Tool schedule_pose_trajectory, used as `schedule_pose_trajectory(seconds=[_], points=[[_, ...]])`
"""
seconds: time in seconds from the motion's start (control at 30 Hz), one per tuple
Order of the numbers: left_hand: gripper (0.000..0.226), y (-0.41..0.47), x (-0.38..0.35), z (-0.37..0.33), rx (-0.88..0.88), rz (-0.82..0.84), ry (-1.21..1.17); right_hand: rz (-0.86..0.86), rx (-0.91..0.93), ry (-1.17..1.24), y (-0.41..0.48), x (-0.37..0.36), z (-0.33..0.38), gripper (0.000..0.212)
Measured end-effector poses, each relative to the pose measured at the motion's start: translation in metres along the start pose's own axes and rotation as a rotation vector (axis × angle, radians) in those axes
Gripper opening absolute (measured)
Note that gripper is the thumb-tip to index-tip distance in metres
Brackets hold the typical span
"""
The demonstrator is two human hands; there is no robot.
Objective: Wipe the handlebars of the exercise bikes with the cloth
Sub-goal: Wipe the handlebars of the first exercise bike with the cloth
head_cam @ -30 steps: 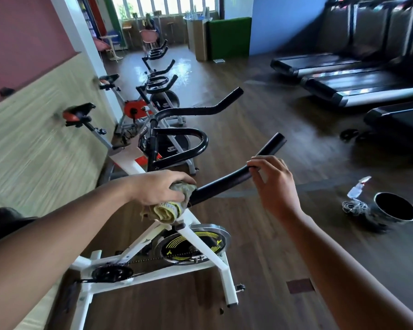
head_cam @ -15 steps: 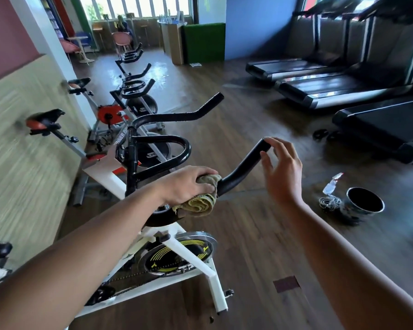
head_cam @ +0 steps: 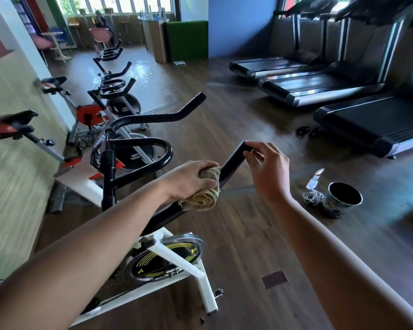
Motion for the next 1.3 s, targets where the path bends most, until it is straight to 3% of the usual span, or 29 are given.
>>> schedule_pose_trajectory(seconds=[0.27,0.4,0.53,0.83,1.1,1.3], points=[[0.047,0.035,0.01,-0.035,-0.09,-0.138,-0.165,0.001,-0.001,-0.011,0.001,0.001,-0.005,0.022],[0.043,0.026,0.003,-0.023,-0.057,-0.116,-0.232,-0.005,0.01,-0.017,0.001,0.003,-0.006,0.022],[0.039,0.023,0.002,-0.012,-0.033,-0.027,-0.129,-0.006,0.011,-0.007,0.002,0.001,-0.006,0.022],[0.048,0.043,0.012,-0.047,-0.148,-0.189,-0.163,0.005,-0.004,0.014,0.002,0.002,-0.007,0.022],[0.051,0.013,-0.002,-0.009,0.001,0.032,0.115,-0.012,0.019,0.042,0.0,0.001,-0.007,0.021],[0.047,0.005,0.017,-0.01,0.031,-0.026,0.297,0.011,0.044,0.004,0.001,0.001,-0.006,0.021]])
Point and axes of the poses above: each hand's wrist, its own y-axis towards the middle knuckle, its own x-axis out of the back of the hand, z = x × y, the point moved 9 cm from there along y, towards the middle knuckle, and after that the axes turned 8 degrees about y, right-handed, at the moved point
